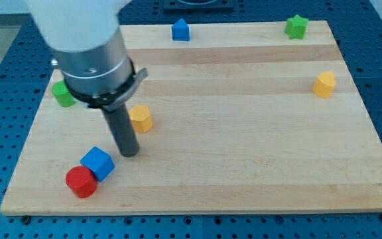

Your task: Place the blue cube towards the top left side of the red circle

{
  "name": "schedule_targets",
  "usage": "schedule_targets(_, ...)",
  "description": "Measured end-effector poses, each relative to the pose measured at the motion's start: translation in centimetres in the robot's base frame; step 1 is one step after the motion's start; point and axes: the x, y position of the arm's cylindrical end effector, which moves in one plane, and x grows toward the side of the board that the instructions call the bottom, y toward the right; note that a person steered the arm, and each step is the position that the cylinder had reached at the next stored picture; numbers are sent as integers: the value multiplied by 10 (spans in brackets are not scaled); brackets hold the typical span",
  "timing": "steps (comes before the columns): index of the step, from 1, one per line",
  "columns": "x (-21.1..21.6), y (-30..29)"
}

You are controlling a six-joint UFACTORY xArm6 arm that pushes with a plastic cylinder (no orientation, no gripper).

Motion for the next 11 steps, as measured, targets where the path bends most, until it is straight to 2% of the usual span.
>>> schedule_targets(2,54,12)
schedule_targets(6,17,-34)
schedule_targets(11,17,-74)
